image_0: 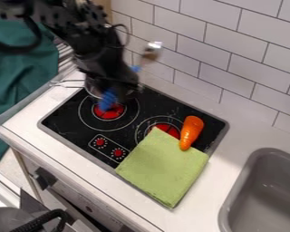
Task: Put the blue fork to the left side of the stove
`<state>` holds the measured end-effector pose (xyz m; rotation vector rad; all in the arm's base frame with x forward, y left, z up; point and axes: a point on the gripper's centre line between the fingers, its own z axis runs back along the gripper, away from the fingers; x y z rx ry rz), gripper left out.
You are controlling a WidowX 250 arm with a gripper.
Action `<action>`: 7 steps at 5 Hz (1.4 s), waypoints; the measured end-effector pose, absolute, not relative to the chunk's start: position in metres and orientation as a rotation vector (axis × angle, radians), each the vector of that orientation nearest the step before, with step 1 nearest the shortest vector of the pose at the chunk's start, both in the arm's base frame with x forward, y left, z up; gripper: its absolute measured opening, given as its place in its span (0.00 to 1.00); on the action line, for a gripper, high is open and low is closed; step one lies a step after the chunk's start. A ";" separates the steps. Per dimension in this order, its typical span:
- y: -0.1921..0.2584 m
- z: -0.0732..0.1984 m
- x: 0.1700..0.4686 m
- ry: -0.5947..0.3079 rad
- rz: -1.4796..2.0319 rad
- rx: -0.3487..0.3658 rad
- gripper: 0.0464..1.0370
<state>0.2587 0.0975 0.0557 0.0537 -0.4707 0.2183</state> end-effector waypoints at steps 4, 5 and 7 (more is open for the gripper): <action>0.204 0.012 0.181 -0.195 0.517 0.187 0.37; 0.207 0.012 0.167 -0.193 0.499 0.171 0.37; 0.205 0.015 0.159 -0.132 0.368 0.175 0.37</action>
